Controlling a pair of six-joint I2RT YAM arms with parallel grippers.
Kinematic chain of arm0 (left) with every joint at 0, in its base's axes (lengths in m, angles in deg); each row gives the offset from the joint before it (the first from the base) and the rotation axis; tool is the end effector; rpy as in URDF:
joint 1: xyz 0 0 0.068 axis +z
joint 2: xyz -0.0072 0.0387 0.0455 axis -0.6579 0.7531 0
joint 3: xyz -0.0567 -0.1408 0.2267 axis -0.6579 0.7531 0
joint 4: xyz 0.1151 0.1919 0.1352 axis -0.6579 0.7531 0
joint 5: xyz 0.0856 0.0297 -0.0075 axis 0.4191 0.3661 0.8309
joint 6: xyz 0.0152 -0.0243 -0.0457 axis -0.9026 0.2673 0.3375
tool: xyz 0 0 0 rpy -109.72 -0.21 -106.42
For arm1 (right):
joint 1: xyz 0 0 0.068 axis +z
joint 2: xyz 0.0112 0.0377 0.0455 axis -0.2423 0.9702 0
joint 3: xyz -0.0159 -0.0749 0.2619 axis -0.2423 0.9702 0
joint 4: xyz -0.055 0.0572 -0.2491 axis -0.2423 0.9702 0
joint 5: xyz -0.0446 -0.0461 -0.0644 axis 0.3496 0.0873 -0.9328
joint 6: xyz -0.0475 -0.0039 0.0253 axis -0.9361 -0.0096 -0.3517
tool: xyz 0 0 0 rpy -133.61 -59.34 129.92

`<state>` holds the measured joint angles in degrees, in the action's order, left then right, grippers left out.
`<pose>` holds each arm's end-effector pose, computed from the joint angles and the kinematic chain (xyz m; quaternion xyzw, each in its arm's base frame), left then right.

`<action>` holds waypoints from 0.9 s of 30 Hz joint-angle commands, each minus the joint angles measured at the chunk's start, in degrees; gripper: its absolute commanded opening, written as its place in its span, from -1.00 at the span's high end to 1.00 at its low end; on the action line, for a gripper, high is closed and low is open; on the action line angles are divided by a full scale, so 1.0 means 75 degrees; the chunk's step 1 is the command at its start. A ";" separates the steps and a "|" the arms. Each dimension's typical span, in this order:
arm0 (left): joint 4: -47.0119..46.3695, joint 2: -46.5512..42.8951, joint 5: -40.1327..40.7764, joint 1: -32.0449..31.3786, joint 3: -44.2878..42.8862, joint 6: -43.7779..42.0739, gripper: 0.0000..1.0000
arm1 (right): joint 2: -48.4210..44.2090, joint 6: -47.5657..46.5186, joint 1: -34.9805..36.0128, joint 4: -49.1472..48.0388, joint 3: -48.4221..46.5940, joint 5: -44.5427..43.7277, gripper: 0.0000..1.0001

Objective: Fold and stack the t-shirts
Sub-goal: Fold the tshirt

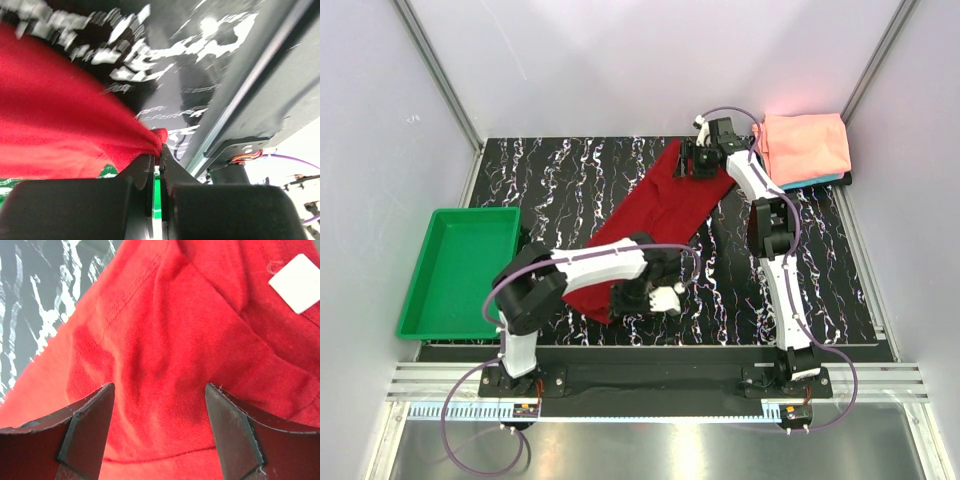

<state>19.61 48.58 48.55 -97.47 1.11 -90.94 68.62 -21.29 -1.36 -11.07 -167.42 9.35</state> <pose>0.1734 -0.2648 0.1834 -0.6682 -0.7343 0.0075 0.1193 0.5571 0.1387 0.1585 -0.1139 0.9150 0.2334 0.3088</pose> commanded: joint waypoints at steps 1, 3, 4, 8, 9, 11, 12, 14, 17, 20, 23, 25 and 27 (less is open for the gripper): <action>0.0199 0.0212 -0.0552 -0.0537 -0.0471 0.0119 1.00 | 0.0892 0.0681 0.0256 -0.0185 -0.0657 0.0487 -0.61; 0.0234 0.0399 -0.0599 -0.0656 -0.0681 0.0177 1.00 | 0.1010 0.0975 0.0408 -0.0419 -0.0751 0.0629 -0.62; 0.0246 0.0446 -0.0611 -0.0691 -0.0764 0.0177 1.00 | 0.1034 0.1034 0.0455 -0.0477 -0.0810 0.0687 -0.62; 0.0339 0.0739 -0.0505 -0.0738 -0.1233 0.0107 1.00 | 0.1222 0.1666 0.0585 -0.0945 -0.0986 0.0933 -0.61; 0.0397 0.0879 -0.0494 -0.0773 -0.1431 0.0107 1.00 | 0.1326 0.1795 0.0631 -0.1004 -0.1067 0.1004 -0.59; 0.0410 0.0997 -0.0447 -0.0925 -0.1712 0.0095 1.00 | 0.1537 0.2157 0.0666 -0.1204 -0.1266 0.1180 -0.58; 0.0433 0.1125 -0.0447 -0.0984 -0.1807 0.0095 1.00 | 0.1573 0.2264 0.0725 -0.1309 -0.1337 0.1238 -0.57; 0.0433 0.1336 -0.0447 -0.1090 -0.2052 0.0107 1.00 | 0.1701 0.2603 0.0749 -0.1578 -0.1408 0.1379 -0.56; 0.0410 0.1536 -0.0400 -0.1219 -0.2299 0.0107 1.00 | 0.1795 0.2920 0.0807 -0.1860 -0.1467 0.1484 -0.55; 0.0410 0.1746 -0.0376 -0.1359 -0.2545 0.0095 1.00 | 0.1877 0.3143 0.0819 -0.2083 -0.1490 0.1637 -0.54; 0.0398 0.1946 -0.0306 -0.1465 -0.2826 0.0084 1.00 | 0.1808 0.3156 0.0761 -0.2270 -0.1560 0.1707 -0.54; 0.0410 0.2052 -0.0213 -0.1547 -0.2979 0.0060 1.00 | 0.1668 0.2468 0.0737 -0.2085 -0.1875 0.1103 -0.56; 0.0410 0.2157 -0.0154 -0.1582 -0.3155 0.0025 1.00 | 0.1294 0.1505 0.0550 -0.1896 -0.2193 0.0736 -0.63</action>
<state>22.06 64.12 46.71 -108.75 -19.06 -90.57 80.38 -2.05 3.45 -28.03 -179.68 19.88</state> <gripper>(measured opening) 0.024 0.801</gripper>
